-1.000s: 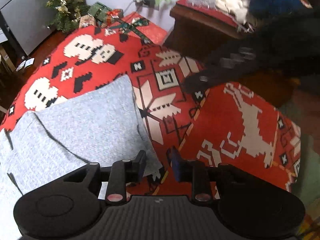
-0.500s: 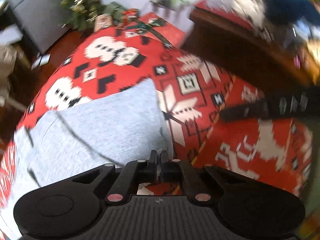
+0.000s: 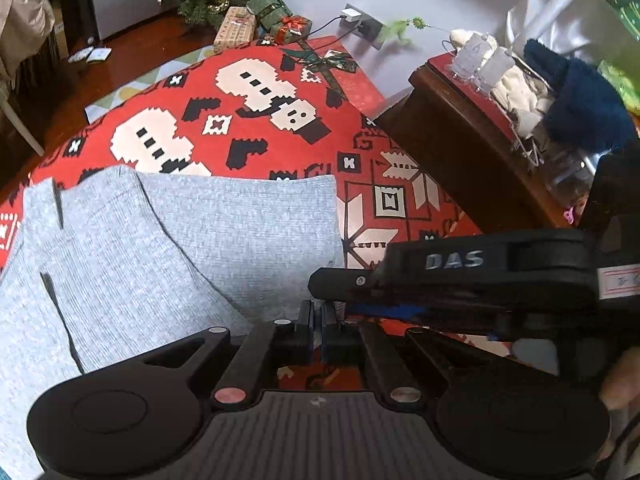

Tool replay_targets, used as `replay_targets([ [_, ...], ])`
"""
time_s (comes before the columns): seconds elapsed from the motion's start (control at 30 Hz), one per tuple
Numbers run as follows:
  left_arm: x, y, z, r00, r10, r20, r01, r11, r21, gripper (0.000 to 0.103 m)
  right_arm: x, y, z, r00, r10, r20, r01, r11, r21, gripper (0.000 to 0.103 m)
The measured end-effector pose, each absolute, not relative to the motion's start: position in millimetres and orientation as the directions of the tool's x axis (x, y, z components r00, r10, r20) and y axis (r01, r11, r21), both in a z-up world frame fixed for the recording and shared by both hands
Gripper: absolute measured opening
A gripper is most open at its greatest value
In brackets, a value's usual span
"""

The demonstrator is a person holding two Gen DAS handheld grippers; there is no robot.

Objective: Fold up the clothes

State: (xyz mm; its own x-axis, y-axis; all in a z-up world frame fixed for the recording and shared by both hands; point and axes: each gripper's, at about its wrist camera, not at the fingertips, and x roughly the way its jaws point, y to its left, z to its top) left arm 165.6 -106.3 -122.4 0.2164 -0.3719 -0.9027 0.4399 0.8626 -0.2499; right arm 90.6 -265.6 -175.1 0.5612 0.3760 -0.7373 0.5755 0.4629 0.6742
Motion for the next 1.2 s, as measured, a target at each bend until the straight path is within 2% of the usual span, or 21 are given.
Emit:
replay_targets([
  [0.03,165.8,-104.1,-121.9,0.215,-0.377,-0.901,0.433,0.864,-0.258,0.004,93.7,-262.4,-174.5,0.56,0.363,-0.745,0.578,0.474,0.665,0.006],
  [0.13,167.7,-93.0,-117.7,0.218,-0.395,-0.892,0.401,0.87,-0.287,0.004,102.0,-256.2,-170.0,0.567,0.341,-0.75,0.572,0.493,0.656,0.002],
  [0.3,168.6,-60.8,-99.4,0.249,-0.424,-0.871,0.309,0.887,-0.344,0.004,119.1,-234.5,-142.7,0.581,0.344,-0.738,0.493,0.573,0.655,0.002],
  [0.6,143.1,37.0,-62.5,0.353,-0.442,-0.824,0.095,0.894,-0.439,0.004,153.2,-136.0,-77.7,0.562,0.445,-0.698,0.203,0.744,0.637,0.002],
  [0.8,121.2,107.7,-71.8,0.397,-0.435,-0.808,-0.085,0.859,-0.504,0.004,168.6,-68.9,-75.5,0.487,0.519,-0.703,0.093,0.769,0.633,0.002],
  [1.2,95.8,175.7,-108.3,0.406,-0.418,-0.812,-0.255,0.802,-0.541,0.004,175.3,22.2,-98.3,0.33,0.554,-0.764,-0.009,0.811,0.585,0.002],
])
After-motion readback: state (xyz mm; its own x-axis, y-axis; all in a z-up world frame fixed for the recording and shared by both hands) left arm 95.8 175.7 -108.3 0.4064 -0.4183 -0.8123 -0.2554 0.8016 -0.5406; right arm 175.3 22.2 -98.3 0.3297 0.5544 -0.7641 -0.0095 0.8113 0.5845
